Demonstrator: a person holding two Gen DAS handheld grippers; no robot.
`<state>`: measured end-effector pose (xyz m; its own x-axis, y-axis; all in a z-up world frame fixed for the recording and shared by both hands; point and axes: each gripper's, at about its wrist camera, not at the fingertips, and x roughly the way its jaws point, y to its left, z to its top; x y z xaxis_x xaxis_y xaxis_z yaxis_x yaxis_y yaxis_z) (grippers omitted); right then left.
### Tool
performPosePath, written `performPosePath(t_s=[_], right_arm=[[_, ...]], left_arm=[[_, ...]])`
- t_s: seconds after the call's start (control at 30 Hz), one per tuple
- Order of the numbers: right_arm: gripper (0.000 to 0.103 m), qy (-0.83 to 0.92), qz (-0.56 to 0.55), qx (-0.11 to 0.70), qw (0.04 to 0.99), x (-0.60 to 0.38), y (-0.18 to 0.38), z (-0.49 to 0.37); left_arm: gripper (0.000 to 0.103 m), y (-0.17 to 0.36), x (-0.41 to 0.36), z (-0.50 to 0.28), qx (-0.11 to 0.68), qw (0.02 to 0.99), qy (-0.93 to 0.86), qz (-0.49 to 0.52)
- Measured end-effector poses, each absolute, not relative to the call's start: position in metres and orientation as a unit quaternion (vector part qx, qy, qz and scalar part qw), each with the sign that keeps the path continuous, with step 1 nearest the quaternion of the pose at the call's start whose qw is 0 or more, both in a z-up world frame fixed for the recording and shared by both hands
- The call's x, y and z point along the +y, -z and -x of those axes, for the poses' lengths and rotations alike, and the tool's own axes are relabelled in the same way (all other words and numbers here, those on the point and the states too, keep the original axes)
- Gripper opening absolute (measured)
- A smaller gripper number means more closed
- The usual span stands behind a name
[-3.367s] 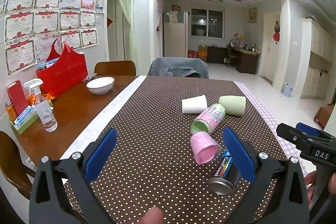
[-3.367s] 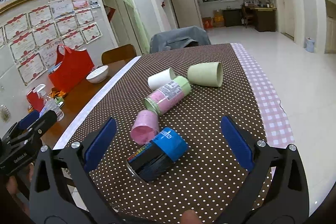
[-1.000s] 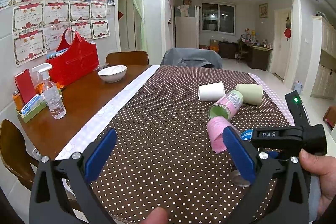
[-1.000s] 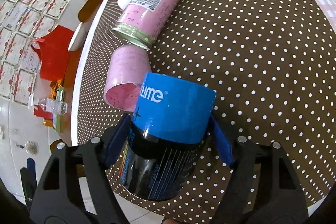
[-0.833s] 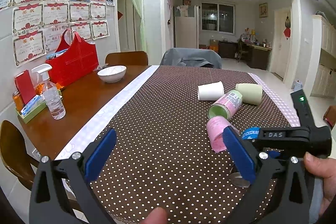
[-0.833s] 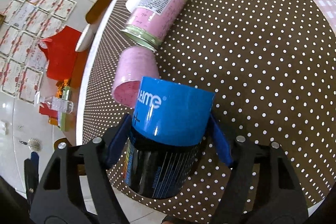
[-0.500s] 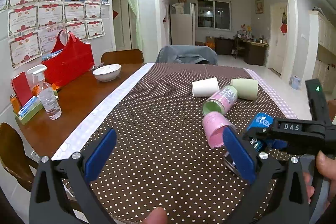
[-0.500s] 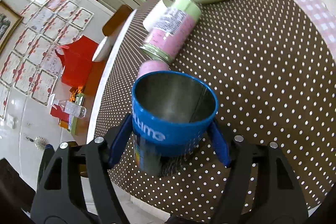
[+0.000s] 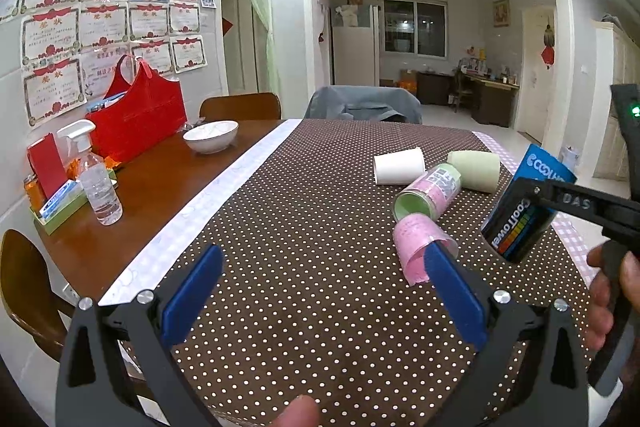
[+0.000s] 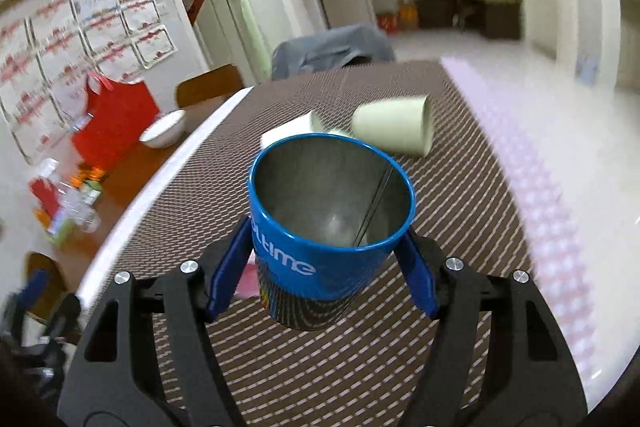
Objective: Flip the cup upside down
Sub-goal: 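Lift the can with the right gripper, open end facing up, then hold the can upright in the right gripper above the table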
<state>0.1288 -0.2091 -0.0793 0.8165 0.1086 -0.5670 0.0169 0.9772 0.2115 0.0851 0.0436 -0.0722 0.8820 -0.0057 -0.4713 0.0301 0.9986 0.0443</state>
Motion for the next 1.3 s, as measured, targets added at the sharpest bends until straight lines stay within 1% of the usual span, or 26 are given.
performPosePath(t_s=[0.33,0.73,0.77,0.87,0.9,1.13,1.3], right_arm=[[0.069,-0.003,0.014,0.293,0.956,-0.182,0.104,-0.171],[0.069,0.002,0.070,0.321,0.945,-0.166,0.131,-0.195],[0.070,0.001,0.071,0.322,0.944,-0.165,0.130,-0.195],[0.084,0.001,0.059,0.316,0.947,-0.168,0.125,-0.192],[0.086,0.002,0.056,0.312,0.948,-0.169,0.123,-0.191],[0.086,-0.003,0.052,0.317,0.947,-0.169,0.124,-0.191],[0.086,-0.008,0.025,0.329,0.944,-0.175,0.129,-0.198]], left_arm=[[0.099,0.080,0.049,-0.093,0.250,0.968,0.007,-0.015],[0.099,0.081,0.057,-0.097,0.254,0.967,-0.001,-0.009],[0.099,0.081,0.057,-0.097,0.254,0.967,-0.001,-0.009],[0.099,0.081,0.056,-0.096,0.254,0.967,0.000,-0.011],[0.099,0.081,0.056,-0.096,0.253,0.967,0.000,-0.011],[0.099,0.079,0.050,-0.092,0.251,0.968,0.003,-0.014],[0.099,0.079,0.048,-0.091,0.251,0.968,0.003,-0.016]])
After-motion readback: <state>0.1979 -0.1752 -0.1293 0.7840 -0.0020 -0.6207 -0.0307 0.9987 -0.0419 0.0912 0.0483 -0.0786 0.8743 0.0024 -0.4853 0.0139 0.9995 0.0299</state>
